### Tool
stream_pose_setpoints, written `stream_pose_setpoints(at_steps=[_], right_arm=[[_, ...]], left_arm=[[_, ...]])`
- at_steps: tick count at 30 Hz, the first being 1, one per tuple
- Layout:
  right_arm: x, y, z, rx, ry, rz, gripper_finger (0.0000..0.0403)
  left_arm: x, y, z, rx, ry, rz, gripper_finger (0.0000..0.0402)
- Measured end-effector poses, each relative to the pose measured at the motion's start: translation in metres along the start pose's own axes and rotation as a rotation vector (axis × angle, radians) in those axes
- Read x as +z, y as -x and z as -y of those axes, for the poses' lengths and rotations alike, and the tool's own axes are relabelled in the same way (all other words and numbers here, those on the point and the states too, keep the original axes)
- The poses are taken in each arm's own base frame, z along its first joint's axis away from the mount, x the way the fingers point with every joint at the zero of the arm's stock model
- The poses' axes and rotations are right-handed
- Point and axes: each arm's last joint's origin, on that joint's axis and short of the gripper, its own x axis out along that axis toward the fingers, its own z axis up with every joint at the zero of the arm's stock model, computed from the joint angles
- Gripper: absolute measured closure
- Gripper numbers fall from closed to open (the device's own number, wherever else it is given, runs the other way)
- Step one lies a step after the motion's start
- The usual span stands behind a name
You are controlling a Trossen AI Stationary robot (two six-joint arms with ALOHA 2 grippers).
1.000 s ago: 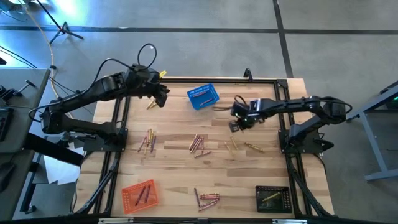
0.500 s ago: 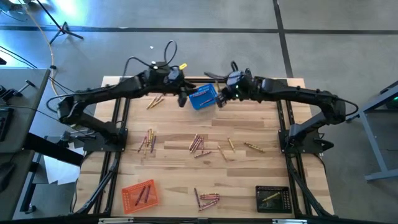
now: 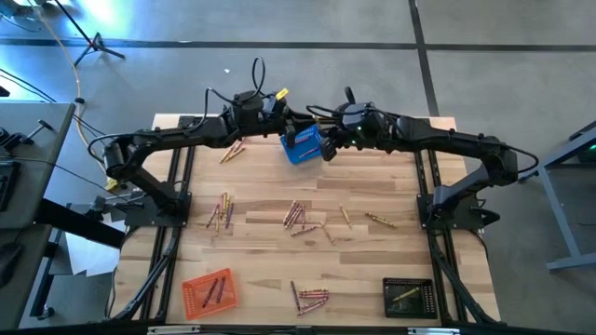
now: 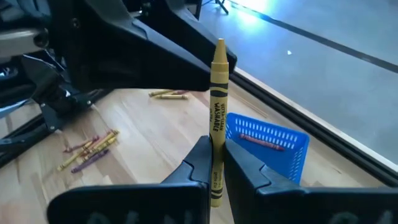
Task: Sort crayons
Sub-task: Put the yellow crayon into the black bin
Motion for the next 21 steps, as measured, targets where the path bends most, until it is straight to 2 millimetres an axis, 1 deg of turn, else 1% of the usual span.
stream_pose_setpoints(at_steps=[6,8,15,21], right_arm=[[0.002,0.000,-0.001,0.011,0.001,0.025,0.0389],[0.003,-0.004,-0.002,0.017,-0.001,0.034,0.0389],[-0.002,-0.027,-0.009,0.081,0.013,0.003,0.0389],[-0.001,-0.027,-0.010,0.082,0.006,0.015,0.0389]], left_arm=[[-0.001,0.000,0.003,-0.024,0.007,-0.007,0.0298],[-0.001,-0.001,0.004,-0.031,0.005,0.000,0.0298],[0.000,-0.001,0.007,-0.043,0.016,0.010,0.0298],[0.000,-0.001,0.007,-0.046,0.030,0.005,0.0298]])
